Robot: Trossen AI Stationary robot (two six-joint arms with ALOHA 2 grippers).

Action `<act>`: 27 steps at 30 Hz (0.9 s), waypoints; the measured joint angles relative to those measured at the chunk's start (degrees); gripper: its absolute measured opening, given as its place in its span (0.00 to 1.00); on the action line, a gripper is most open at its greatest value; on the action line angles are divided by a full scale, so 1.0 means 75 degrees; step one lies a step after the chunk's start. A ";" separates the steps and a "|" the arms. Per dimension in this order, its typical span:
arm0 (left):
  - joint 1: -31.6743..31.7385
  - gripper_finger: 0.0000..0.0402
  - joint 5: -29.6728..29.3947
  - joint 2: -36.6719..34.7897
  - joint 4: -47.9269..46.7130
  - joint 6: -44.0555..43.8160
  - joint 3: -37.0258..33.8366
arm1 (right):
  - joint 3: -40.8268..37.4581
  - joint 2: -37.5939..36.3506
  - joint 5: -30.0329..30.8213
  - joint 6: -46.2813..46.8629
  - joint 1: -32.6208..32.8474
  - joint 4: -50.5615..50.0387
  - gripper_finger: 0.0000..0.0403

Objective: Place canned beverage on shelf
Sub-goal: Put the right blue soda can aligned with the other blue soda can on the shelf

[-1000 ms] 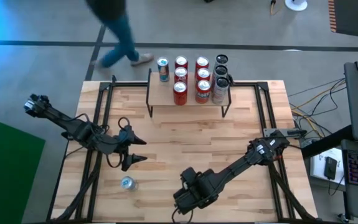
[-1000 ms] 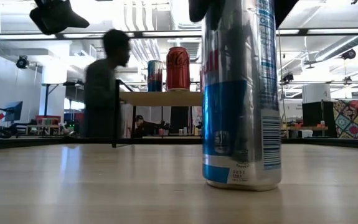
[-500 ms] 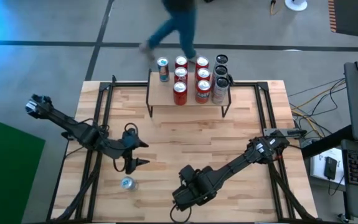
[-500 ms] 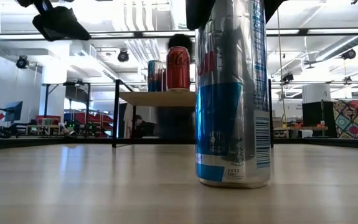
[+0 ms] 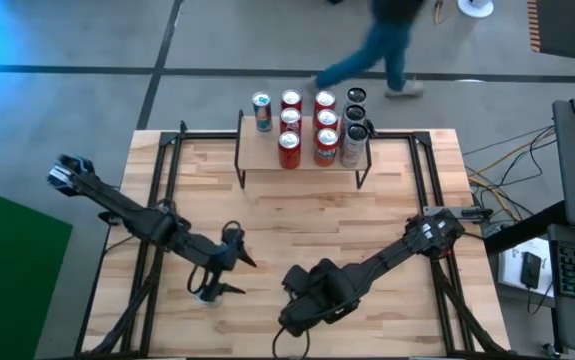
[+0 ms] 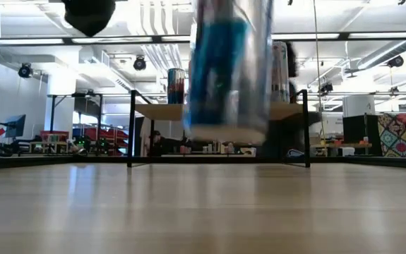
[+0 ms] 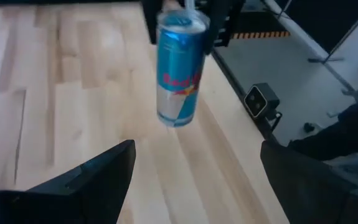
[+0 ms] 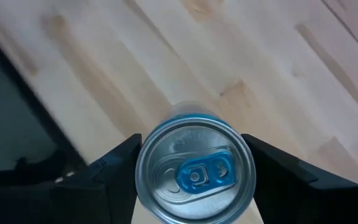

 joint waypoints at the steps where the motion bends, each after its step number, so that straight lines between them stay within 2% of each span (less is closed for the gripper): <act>1: 0.0003 0.82 0.0009 0.0166 0.0201 0.0160 0.0000 | 0.0000 -0.0081 0.0004 -0.0093 -0.0029 0.0057 0.58; 13: 0.0951 0.82 0.1833 0.1747 0.1882 -0.0263 0.0347 | 0.0012 -0.0758 0.0212 -0.1869 -0.0545 0.0897 0.59; 21: 0.1169 0.82 0.2005 0.2249 0.2138 -0.0304 0.1048 | 0.0012 -0.0858 0.0030 -0.2788 -0.0719 0.1255 0.58; 27: 0.1254 0.82 0.2166 0.2451 0.1810 -0.0236 0.1602 | 0.0012 -0.0923 0.0012 -0.3169 -0.0753 0.1371 0.58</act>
